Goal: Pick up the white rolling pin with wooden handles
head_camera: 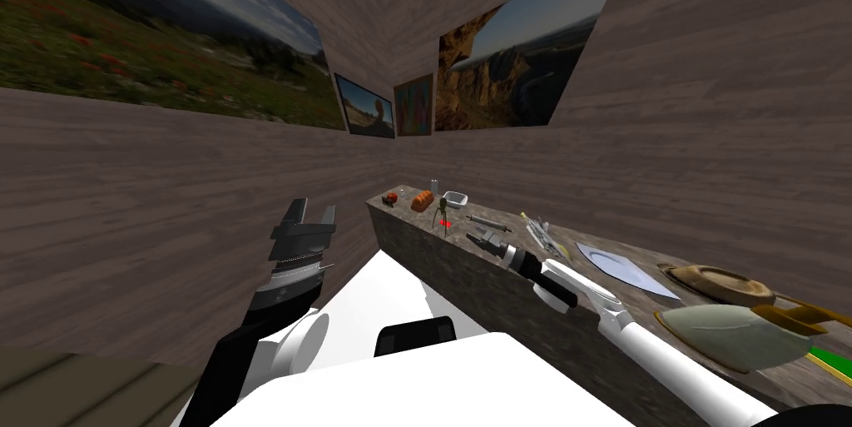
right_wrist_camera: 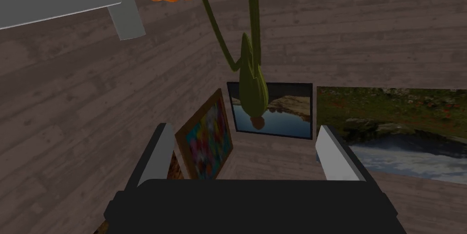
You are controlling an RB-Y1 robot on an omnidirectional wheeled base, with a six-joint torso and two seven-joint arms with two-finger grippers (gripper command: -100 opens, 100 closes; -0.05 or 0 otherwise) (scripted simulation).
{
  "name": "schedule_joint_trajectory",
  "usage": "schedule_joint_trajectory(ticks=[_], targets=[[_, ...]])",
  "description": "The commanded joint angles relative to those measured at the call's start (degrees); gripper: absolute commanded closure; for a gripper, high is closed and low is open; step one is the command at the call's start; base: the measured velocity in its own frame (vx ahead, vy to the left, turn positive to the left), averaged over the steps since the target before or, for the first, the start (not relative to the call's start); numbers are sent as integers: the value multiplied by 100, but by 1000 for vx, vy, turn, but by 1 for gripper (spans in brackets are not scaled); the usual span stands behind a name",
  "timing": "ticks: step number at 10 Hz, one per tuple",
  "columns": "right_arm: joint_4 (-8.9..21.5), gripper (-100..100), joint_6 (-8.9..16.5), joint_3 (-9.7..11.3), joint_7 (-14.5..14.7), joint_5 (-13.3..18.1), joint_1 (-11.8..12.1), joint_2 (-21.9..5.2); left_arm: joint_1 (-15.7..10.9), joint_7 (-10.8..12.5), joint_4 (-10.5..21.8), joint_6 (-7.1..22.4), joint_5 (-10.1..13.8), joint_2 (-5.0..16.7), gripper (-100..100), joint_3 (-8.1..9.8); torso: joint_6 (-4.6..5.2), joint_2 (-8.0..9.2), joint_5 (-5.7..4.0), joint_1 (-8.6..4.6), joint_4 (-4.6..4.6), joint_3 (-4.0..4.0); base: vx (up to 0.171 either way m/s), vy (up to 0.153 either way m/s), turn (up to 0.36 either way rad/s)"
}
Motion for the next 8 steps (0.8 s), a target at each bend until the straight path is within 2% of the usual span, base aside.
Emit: schedule_joint_trajectory(ticks=[1, 2, 3, 5, 6, 7, 8], targets=[[100, -100, 8, 31, 30, 66, -40, -217, 0, 0, 0, 0, 0, 0, 0, 0, 0, 0, 0, 0, 0, 0, -3, 32, 88], [324, -100, -16, 66, 104, 196, -54, -407, 1, 0, 0, 0, 0, 0, 0, 0, 3, -1, -1, -4, 0, 0, 3, 44, 180], [324, -100, -16, 66, 104, 196, -54, -505, 0, 0, 0, 0, 0, 0, 0, 0, -1, -3, 0, 0, 0, -2, 9, 38, 80], [715, -100, -47, 154, 261, 462, -56, -921, 0, 0, 0, 0, 0, 0, 0, 0, 1, -6, 0, -2, -1, -3, 23, 46, 193], [789, -100, -47, 154, 261, 462, -56, -1038, 1, 0, 0, 0, 0, 0, 0, 0, 0, -13, 0, 1, -3, -7, 31, 36, 91], [1006, -100, -53, 205, 344, 599, -44, -1219, 1, 0, 0, 0, 0, 0, 0, 1, 3, -14, 0, -2, -3, -8, 36, 37, 167], [1027, -100, -53, 205, 344, 599, -44, -1283, 1, 0, 0, 0, 0, 0, 0, 0, 0, -17, 0, -3, -3, -9, 30, 20, 72]])
